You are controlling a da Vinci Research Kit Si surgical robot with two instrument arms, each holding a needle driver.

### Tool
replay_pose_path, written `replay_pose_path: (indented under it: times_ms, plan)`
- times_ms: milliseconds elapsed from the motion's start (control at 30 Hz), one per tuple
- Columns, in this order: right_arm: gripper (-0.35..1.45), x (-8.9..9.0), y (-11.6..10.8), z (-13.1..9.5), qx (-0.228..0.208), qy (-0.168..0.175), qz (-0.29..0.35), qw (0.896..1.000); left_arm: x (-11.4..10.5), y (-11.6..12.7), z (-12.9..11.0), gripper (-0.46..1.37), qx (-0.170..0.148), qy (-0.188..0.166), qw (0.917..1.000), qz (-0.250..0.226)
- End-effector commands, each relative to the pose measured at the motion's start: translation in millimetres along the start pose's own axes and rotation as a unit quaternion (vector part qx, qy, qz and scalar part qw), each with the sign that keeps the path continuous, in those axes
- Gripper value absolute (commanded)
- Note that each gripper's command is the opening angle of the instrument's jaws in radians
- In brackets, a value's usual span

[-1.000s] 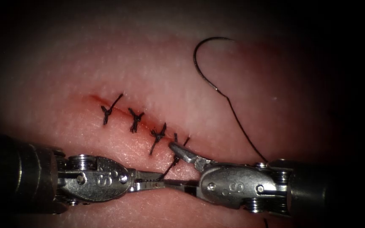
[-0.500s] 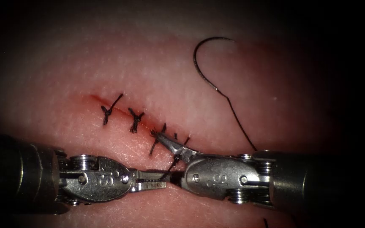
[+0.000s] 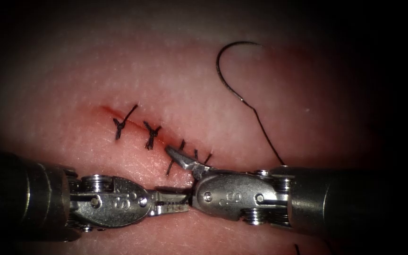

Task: Wound Closure
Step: Cut the suture with the right gripper

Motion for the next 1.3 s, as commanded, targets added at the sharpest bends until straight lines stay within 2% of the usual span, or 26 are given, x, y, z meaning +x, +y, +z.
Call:
replay_pose_path:
  times_ms: [33,333,500,700,733,767,800,867,933,1133,1300]
  plan:
    - [1.34,0.0,-0.1,0.2,0.000,0.001,-0.001,1.000,0.0,0.1,0.1,-0.35,-0.002,0.000,1.0000,0.000]
    - [1.28,-0.7,-0.3,0.9,-0.006,0.004,-0.003,1.000,-0.3,0.3,0.0,-0.35,-0.003,0.001,1.0000,0.001]
    - [1.28,-0.5,-0.5,1.4,-0.016,0.013,-0.004,1.000,-0.4,0.3,0.0,-0.35,-0.004,0.001,1.0000,0.002]
    - [1.18,-0.2,-0.6,1.7,-0.025,0.019,-0.004,0.999,-0.4,0.3,0.0,-0.35,-0.004,0.001,1.0000,0.002]
    - [1.11,-0.2,-0.7,1.8,-0.025,0.019,-0.004,0.999,-0.4,0.3,0.0,-0.35,-0.004,0.001,1.0000,0.002]
    - [0.94,-0.1,-0.7,1.8,-0.025,0.019,-0.007,0.999,-0.4,0.3,0.0,-0.35,-0.004,0.001,1.0000,0.002]
    - [0.63,-0.1,-0.7,1.9,-0.027,0.018,-0.001,0.999,-0.4,0.3,0.0,-0.35,-0.004,0.001,1.0000,0.002]
    - [-0.35,0.1,-0.8,1.8,-0.022,0.022,0.020,0.999,-0.4,0.3,0.0,-0.35,-0.004,0.001,1.0000,0.002]
    - [-0.35,0.2,-0.8,2.0,-0.017,0.019,0.050,0.998,-0.4,0.3,0.0,-0.35,-0.004,0.001,1.0000,0.002]
    - [-0.35,0.8,-1.3,2.9,-0.021,0.007,0.046,0.999,-0.5,0.5,0.1,-0.35,-0.005,0.002,1.0000,0.002]
    - [-0.35,0.8,-1.3,2.9,-0.021,0.007,0.046,0.999,-0.7,0.6,-0.2,-0.35,-0.006,0.002,1.0000,0.003]
